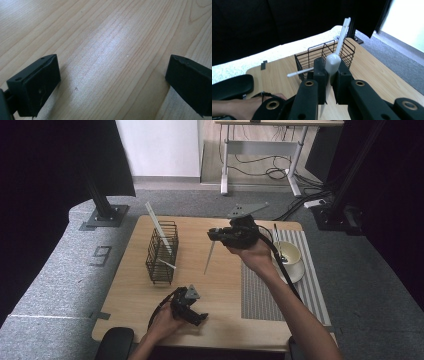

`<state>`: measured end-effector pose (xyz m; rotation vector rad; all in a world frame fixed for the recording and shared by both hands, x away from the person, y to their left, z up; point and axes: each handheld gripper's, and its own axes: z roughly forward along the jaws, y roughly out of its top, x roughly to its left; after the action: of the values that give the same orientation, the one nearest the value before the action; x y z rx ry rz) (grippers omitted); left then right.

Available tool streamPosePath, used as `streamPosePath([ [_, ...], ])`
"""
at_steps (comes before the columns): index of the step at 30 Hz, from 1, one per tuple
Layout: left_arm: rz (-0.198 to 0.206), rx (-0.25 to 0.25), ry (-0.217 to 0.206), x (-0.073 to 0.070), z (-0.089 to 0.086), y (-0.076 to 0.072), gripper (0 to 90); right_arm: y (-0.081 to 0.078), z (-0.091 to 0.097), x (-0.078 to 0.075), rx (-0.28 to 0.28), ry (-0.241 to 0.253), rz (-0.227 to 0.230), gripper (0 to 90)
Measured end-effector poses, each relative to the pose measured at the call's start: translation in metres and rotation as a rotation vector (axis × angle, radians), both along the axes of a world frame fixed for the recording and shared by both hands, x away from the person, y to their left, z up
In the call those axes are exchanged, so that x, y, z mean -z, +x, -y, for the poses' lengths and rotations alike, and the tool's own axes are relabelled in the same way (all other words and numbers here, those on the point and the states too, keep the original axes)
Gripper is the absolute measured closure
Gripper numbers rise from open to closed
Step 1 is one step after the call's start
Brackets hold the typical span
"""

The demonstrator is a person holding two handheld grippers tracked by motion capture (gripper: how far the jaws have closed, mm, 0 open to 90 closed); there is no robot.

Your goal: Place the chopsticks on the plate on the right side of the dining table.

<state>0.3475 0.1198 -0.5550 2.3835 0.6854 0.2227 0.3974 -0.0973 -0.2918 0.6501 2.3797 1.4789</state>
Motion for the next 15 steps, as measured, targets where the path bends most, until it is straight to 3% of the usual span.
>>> streamPosePath([
  [6, -0.027, 0.027, 0.008, -0.004, 0.001, 0.002, 1.1, -0.006, 0.008, 0.006, 0.004, -0.012, 0.0, 81.5],
  [9, -0.02, 0.039, -0.002, -0.008, 0.002, 0.003, 5.7, -0.011, 0.011, 0.009, 0.004, -0.022, 0.004, 81.5],
  [11, -0.007, 0.045, -0.019, -0.012, 0.001, 0.004, 11.8, -0.014, 0.013, 0.013, 0.0, -0.025, 0.001, 81.5],
  [15, 0.006, 0.059, -0.078, -0.024, 0.0, 0.008, 15.0, -0.021, 0.015, 0.019, -0.009, -0.027, -0.005, 81.5],
])
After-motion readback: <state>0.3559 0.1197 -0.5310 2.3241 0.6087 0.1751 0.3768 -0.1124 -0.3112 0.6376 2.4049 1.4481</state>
